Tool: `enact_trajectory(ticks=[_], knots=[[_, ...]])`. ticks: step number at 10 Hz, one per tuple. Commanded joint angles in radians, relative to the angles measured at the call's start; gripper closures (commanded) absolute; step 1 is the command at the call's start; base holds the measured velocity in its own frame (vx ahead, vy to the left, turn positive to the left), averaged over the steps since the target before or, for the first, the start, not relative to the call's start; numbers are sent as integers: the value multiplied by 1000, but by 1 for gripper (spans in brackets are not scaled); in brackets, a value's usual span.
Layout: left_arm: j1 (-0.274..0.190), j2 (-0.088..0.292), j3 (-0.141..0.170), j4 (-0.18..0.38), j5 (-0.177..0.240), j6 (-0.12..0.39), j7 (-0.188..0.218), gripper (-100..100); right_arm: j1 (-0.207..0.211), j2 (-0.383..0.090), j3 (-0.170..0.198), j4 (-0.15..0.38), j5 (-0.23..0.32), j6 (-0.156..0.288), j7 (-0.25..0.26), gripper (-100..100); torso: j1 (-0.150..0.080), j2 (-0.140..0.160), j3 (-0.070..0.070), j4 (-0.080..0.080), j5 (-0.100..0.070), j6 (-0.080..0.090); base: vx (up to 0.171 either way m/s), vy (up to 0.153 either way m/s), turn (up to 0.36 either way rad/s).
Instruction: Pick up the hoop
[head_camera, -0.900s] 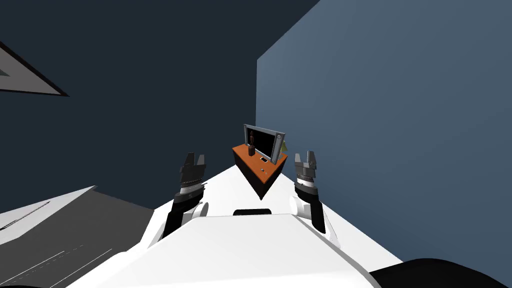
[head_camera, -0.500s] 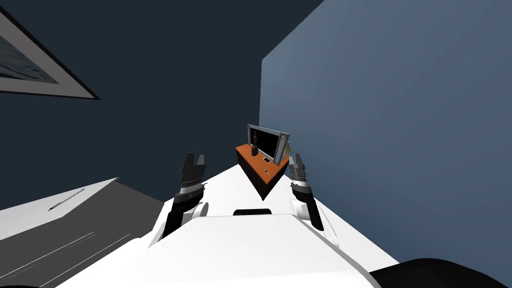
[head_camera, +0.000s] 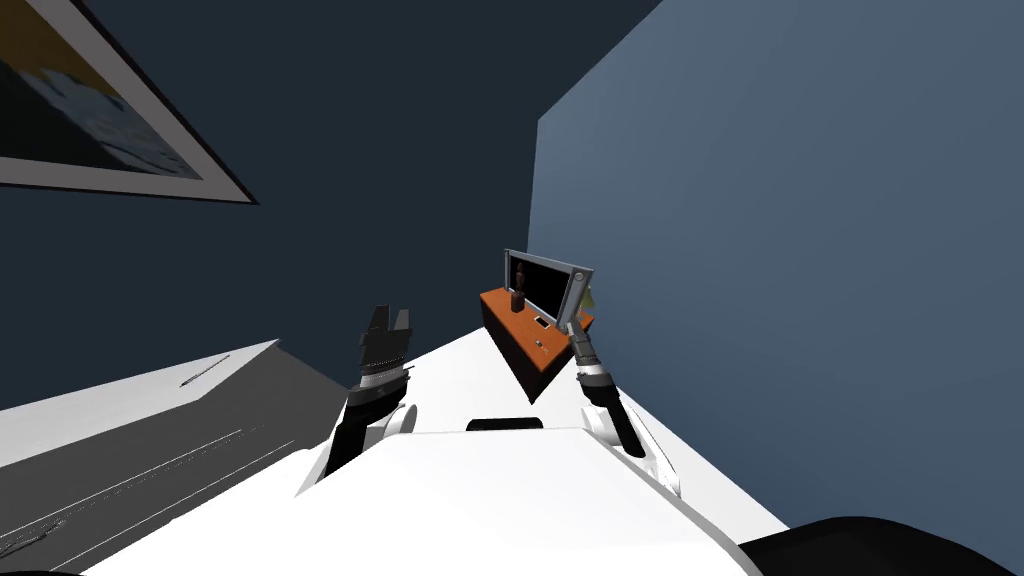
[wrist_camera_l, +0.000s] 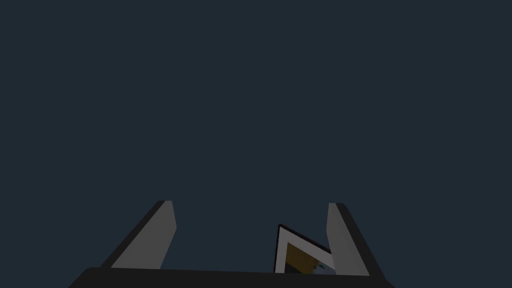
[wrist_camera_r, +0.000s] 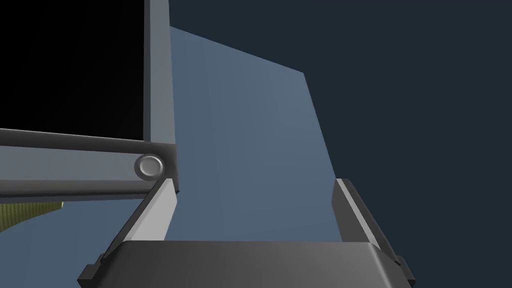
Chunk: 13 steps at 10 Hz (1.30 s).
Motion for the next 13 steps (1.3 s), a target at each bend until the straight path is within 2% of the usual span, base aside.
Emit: enact_trajectory(ticks=[1, 2, 3, 4, 5, 6, 7, 8, 10, 11, 12, 13], knots=[[0, 0, 0, 0, 0, 0, 0, 0, 2, -49, 27, 50, 21, 10, 19, -100, 0, 0, 0, 0, 0, 0, 13, 46, 164], [0, 0, 0, 0, 0, 0, 0, 0, 2, -84, 50, 84, 39, 27, 36, -100, 0, 0, 0, 0, 0, 0, 29, 65, 305], [0, 0, 0, 0, 0, 0, 0, 0, 2, -90, 50, 101, 39, 27, 36, -100, 1, -1, -1, 0, 0, -1, 27, 47, 40], [0, 0, 0, 0, 0, 0, 0, 0, 3, -129, 76, 130, 57, 45, 52, -100, 1, -1, 0, 0, 0, 0, 22, 59, 103], [0, 0, 0, 0, 0, 0, 0, 0, 3, -132, 76, 147, 57, 45, 52, -100, 1, -1, 0, 0, 0, 0, 14, 46, 85], [0, 0, 0, 0, 0, 0, 0, 0, 3, -173, 102, 172, 76, 62, 69, -100, 1, 0, 0, 0, 0, 0, 14, 54, 178], [0, 0, 0, 0, 0, 0, 0, 0, 3, -174, 102, 196, 76, 62, 69, -100, 1, 0, 0, 0, 0, 0, 19, 39, 93], [0, 0, 0, 0, 0, 0, 0, 0, 3, -216, 130, 224, 95, 78, 86, -100, 0, 0, 0, 0, 0, 0, 34, 45, 171], [0, 0, 0, 0, 0, 0, 0, 0, 3, -216, 130, 248, 95, 78, 86, -100, 0, -1, -1, 0, 0, 0, 27, 28, 37], [0, 0, 0, 0, 0, 0, 0, 0, 3, -258, 158, 287, 114, 94, 102, -100, -1, 0, 0, 0, 0, 0, 27, 47, 184], [0, 0, 0, 0, 0, 0, 0, 0, 3, -258, 158, 301, 114, 94, 102, -100, 0, -1, 0, 0, 0, 0, 29, 42, 106], [0, 0, 0, 0, 0, 0, 0, 0, 3, -300, 187, 335, 132, 109, 118, -100, 0, -1, 0, 0, 0, 0, 41, 54, 168]])
